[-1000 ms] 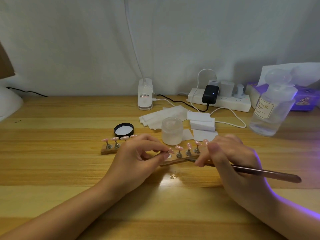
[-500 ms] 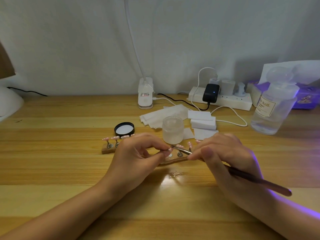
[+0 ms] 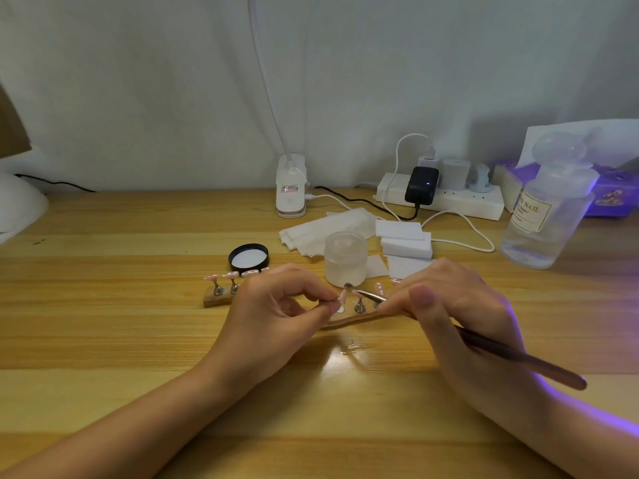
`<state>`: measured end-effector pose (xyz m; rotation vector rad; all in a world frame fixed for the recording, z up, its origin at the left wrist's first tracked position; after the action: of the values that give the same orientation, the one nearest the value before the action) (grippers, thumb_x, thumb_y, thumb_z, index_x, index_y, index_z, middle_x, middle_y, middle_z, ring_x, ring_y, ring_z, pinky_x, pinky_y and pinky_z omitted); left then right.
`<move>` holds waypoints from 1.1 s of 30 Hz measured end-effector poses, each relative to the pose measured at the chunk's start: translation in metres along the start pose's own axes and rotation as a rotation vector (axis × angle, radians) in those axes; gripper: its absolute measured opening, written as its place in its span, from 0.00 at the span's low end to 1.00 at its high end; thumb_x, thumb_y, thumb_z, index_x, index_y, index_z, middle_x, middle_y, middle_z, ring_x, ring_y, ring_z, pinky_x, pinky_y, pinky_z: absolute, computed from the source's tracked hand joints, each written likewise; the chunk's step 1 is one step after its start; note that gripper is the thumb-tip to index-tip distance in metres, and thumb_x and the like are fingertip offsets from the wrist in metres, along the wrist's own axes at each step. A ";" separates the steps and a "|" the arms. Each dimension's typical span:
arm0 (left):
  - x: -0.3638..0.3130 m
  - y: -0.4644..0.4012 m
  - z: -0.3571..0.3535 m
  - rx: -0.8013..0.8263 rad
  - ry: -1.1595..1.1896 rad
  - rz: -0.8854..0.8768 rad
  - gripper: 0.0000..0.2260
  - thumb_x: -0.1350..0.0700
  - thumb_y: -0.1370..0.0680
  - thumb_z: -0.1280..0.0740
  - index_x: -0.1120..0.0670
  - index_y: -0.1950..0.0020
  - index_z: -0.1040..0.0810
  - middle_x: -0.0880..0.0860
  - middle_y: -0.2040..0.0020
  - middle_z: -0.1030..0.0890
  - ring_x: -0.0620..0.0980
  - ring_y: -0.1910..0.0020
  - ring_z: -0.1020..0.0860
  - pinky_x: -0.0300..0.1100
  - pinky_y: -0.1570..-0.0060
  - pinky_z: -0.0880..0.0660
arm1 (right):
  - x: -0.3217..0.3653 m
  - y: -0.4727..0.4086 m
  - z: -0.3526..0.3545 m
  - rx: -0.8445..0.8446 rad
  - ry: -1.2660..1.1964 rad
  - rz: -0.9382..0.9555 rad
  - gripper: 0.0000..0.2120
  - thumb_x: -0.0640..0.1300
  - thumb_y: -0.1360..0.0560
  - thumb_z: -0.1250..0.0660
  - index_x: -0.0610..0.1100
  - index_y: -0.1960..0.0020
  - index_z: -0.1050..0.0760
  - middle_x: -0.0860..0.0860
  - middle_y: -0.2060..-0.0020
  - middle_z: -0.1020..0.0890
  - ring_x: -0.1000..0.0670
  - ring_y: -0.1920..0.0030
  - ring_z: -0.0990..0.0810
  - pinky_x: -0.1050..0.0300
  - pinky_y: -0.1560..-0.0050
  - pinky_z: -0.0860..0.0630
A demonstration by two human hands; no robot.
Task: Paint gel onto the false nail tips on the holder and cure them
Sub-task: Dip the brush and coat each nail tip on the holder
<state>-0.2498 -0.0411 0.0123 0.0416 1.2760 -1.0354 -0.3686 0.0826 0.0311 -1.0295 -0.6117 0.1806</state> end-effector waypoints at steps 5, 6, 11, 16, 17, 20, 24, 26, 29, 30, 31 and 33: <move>0.001 0.000 0.001 -0.007 -0.026 0.005 0.08 0.64 0.32 0.26 0.50 0.61 0.17 0.47 0.62 0.19 0.48 0.61 0.21 0.42 0.66 0.23 | 0.000 0.002 0.000 0.014 -0.027 -0.017 0.26 0.53 0.20 0.49 0.44 0.66 0.19 0.59 0.67 0.21 0.54 0.64 0.23 0.47 0.57 0.30; 0.001 0.000 0.001 -0.007 -0.024 0.008 0.08 0.64 0.32 0.26 0.50 0.61 0.17 0.47 0.62 0.19 0.48 0.61 0.21 0.41 0.67 0.23 | 0.000 0.002 0.001 -0.002 -0.030 -0.018 0.26 0.52 0.20 0.49 0.44 0.66 0.20 0.58 0.67 0.21 0.54 0.65 0.23 0.47 0.57 0.30; 0.000 0.001 0.001 0.003 -0.020 0.003 0.11 0.64 0.32 0.26 0.47 0.61 0.18 0.46 0.61 0.19 0.46 0.61 0.21 0.37 0.67 0.24 | -0.002 0.001 -0.003 0.031 -0.005 -0.040 0.23 0.54 0.21 0.47 0.44 0.61 0.18 0.57 0.64 0.19 0.52 0.61 0.20 0.44 0.57 0.29; 0.001 0.000 0.001 -0.009 -0.023 0.006 0.12 0.64 0.32 0.26 0.46 0.62 0.18 0.45 0.62 0.20 0.47 0.61 0.22 0.38 0.67 0.24 | -0.002 0.002 0.000 0.007 -0.033 -0.041 0.25 0.54 0.20 0.49 0.45 0.64 0.19 0.58 0.67 0.20 0.53 0.63 0.22 0.48 0.56 0.30; 0.001 0.000 0.001 -0.006 -0.020 0.011 0.12 0.64 0.32 0.26 0.46 0.62 0.18 0.45 0.62 0.20 0.47 0.61 0.22 0.37 0.67 0.25 | -0.002 0.001 -0.001 0.004 -0.023 -0.039 0.23 0.53 0.20 0.48 0.46 0.62 0.19 0.57 0.65 0.20 0.52 0.62 0.21 0.46 0.57 0.29; 0.001 0.000 0.001 0.000 -0.020 0.016 0.11 0.65 0.32 0.26 0.48 0.62 0.18 0.46 0.62 0.19 0.47 0.61 0.22 0.36 0.67 0.25 | -0.002 0.000 -0.004 0.040 -0.013 -0.046 0.22 0.55 0.21 0.48 0.47 0.60 0.19 0.57 0.64 0.19 0.52 0.61 0.21 0.47 0.57 0.28; 0.000 0.000 0.000 0.001 -0.040 0.018 0.08 0.64 0.32 0.26 0.51 0.61 0.17 0.46 0.62 0.19 0.47 0.61 0.22 0.39 0.68 0.25 | -0.001 0.002 -0.003 0.038 -0.046 -0.045 0.23 0.54 0.20 0.49 0.48 0.63 0.21 0.59 0.66 0.21 0.55 0.63 0.22 0.49 0.56 0.30; 0.000 0.000 0.001 0.000 -0.032 0.019 0.09 0.64 0.32 0.26 0.49 0.62 0.18 0.45 0.62 0.19 0.46 0.61 0.22 0.36 0.68 0.26 | -0.002 0.000 -0.002 0.026 -0.040 -0.057 0.22 0.54 0.20 0.48 0.47 0.61 0.20 0.57 0.65 0.20 0.52 0.62 0.21 0.46 0.57 0.28; 0.000 0.001 0.001 -0.004 -0.022 0.023 0.11 0.65 0.32 0.26 0.48 0.62 0.18 0.46 0.62 0.19 0.46 0.62 0.22 0.36 0.68 0.26 | -0.004 -0.001 -0.005 0.061 -0.032 -0.078 0.22 0.55 0.21 0.47 0.47 0.59 0.19 0.57 0.63 0.19 0.51 0.61 0.20 0.46 0.58 0.28; -0.001 0.001 0.001 -0.004 -0.026 0.022 0.10 0.64 0.32 0.26 0.48 0.62 0.18 0.46 0.62 0.19 0.46 0.62 0.22 0.37 0.68 0.26 | -0.003 0.000 -0.005 0.068 -0.038 -0.077 0.22 0.55 0.21 0.48 0.47 0.60 0.20 0.58 0.64 0.20 0.53 0.61 0.21 0.47 0.57 0.28; -0.001 0.001 0.001 -0.004 -0.030 0.021 0.10 0.64 0.32 0.26 0.49 0.62 0.18 0.46 0.62 0.19 0.46 0.61 0.22 0.37 0.68 0.26 | -0.002 0.001 -0.004 0.067 -0.044 -0.077 0.22 0.55 0.21 0.48 0.48 0.61 0.20 0.60 0.65 0.20 0.54 0.62 0.21 0.48 0.57 0.29; -0.001 0.001 0.001 -0.004 -0.030 0.026 0.09 0.64 0.32 0.26 0.49 0.62 0.18 0.47 0.62 0.19 0.46 0.61 0.22 0.38 0.68 0.26 | -0.002 0.001 -0.002 0.047 -0.044 -0.079 0.23 0.55 0.20 0.49 0.48 0.62 0.20 0.60 0.65 0.21 0.54 0.62 0.22 0.48 0.56 0.29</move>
<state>-0.2486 -0.0405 0.0129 0.0390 1.2475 -1.0080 -0.3686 0.0807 0.0291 -0.9569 -0.6836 0.1480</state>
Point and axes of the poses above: each hand's wrist, its own y-axis away from the middle knuckle, its own z-axis out of the back of the hand, x = y × z, the point moved 7 cm from there along -y, towards the middle knuckle
